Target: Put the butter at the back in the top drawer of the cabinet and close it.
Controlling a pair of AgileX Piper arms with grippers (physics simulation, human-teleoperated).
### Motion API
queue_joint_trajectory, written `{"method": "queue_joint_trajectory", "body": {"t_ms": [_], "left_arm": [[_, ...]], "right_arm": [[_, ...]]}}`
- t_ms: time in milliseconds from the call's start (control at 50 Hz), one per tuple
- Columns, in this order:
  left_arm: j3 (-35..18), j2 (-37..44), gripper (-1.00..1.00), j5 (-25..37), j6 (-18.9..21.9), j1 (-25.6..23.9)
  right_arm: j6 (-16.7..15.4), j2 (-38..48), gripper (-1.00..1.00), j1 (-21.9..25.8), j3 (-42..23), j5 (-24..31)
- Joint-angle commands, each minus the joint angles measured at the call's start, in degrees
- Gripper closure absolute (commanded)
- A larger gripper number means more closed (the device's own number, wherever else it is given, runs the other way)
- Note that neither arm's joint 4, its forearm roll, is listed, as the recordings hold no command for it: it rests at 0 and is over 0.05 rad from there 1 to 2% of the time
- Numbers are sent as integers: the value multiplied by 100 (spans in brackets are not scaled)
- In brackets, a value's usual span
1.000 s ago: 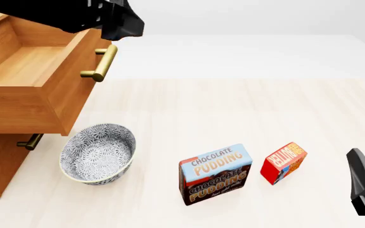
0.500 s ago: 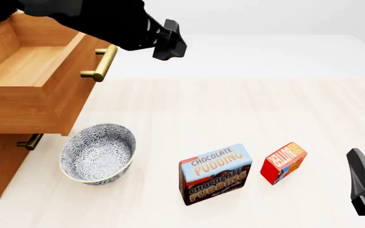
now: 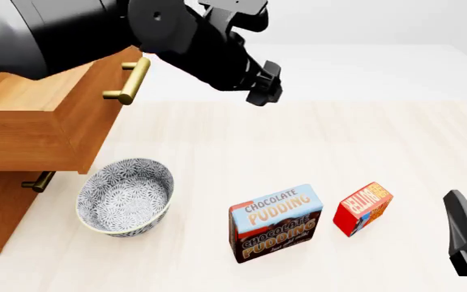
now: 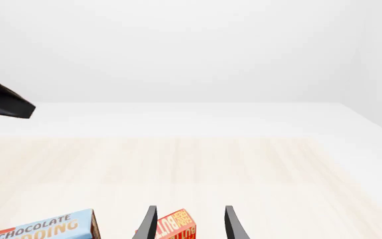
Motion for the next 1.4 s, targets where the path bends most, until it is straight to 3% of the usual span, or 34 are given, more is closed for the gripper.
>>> {"method": "queue_joint_trajectory", "body": {"t_ms": [20,240,400,720,1400], "left_arm": [[-228,448,-100,-38,-39,-231],[-382,716,-100,-55,-48,-358],[-858,1250,-100,8,-359,-727],[-1258,1647,-100,159,-290,-865],[-1512,2075,-100,213,-421,-1071]], "right_arm": [[0,0,-100,0,0,0],[0,0,-100,0,0,0],[0,0,-100,0,0,0],[0,0,-100,0,0,0],[0,0,-100,0,0,0]]}}
